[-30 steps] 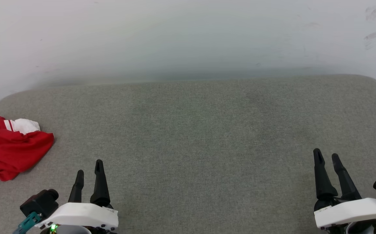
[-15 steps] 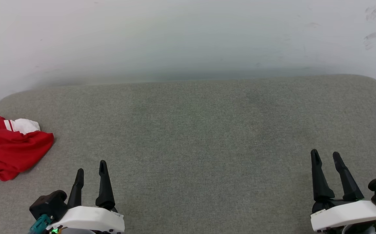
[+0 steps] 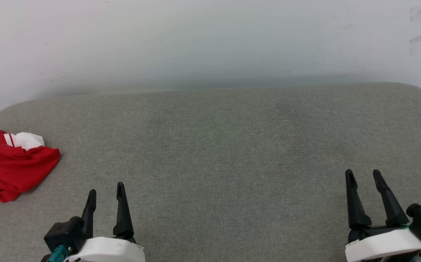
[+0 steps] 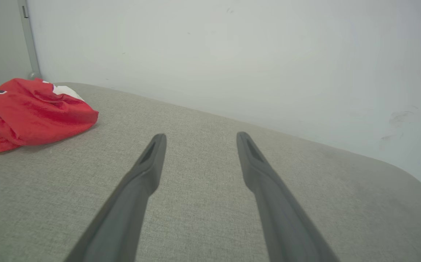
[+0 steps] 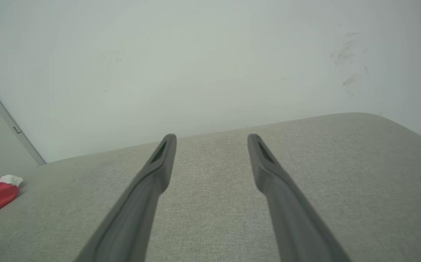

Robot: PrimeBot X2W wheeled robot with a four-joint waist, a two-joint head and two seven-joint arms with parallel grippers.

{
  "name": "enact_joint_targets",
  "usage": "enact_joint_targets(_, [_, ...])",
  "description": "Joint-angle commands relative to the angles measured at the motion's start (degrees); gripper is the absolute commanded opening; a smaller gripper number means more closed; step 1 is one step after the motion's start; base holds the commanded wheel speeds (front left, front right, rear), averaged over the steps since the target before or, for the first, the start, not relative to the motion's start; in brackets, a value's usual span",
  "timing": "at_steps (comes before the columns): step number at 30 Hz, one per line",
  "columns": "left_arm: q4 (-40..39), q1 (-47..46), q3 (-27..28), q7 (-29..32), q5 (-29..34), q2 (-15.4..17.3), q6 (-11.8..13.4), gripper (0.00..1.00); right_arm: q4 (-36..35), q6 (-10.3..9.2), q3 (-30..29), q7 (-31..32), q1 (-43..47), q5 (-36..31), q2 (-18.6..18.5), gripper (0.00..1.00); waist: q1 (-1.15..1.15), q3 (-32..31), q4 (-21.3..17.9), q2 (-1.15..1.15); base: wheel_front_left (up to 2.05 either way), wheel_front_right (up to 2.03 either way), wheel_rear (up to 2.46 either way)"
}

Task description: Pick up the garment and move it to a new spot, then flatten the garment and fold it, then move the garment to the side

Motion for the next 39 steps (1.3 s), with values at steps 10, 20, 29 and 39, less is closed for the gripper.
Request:
enact_joint_targets(10, [-0.3, 0.9, -1.0, -1.7, 5.5, 0.1, 0.2, 1.00, -0.7, 0.00, 0.5, -1.7, 1.2, -4.8, -0.1, 1.00, 0.00, -0.1, 0.0, 0.00, 0.00, 0.00, 0.00])
enact_joint_targets(20, [0.4, 1.6, -1.1, -2.9, 9.4, 0.1, 0.0, 1.00, -1.1, 0.00, 0.9, -2.7, 2.1, -8.8, 0.0, 1.00, 0.00, -0.2, 0.0, 0.00, 0.00, 0.00, 0.00])
enact_joint_targets(29, [0.9, 2.1, -1.1, -3.8, 12.2, 0.1, -0.3, 1.00, -1.6, 0.00, 1.0, -3.8, 2.5, -11.5, 0.0, 1.00, 0.00, -0.2, 0.1, 0.00, 0.00, 0.00, 0.00])
enact_joint_targets(39, [1.7, 2.0, -0.2, -4.4, 12.2, 0.1, -0.9, 1.00, -1.1, -0.01, 1.2, -4.2, 3.0, -10.2, 0.0, 1.00, 0.00, -0.1, 0.1, 0.00, 0.00, 0.00, 0.00])
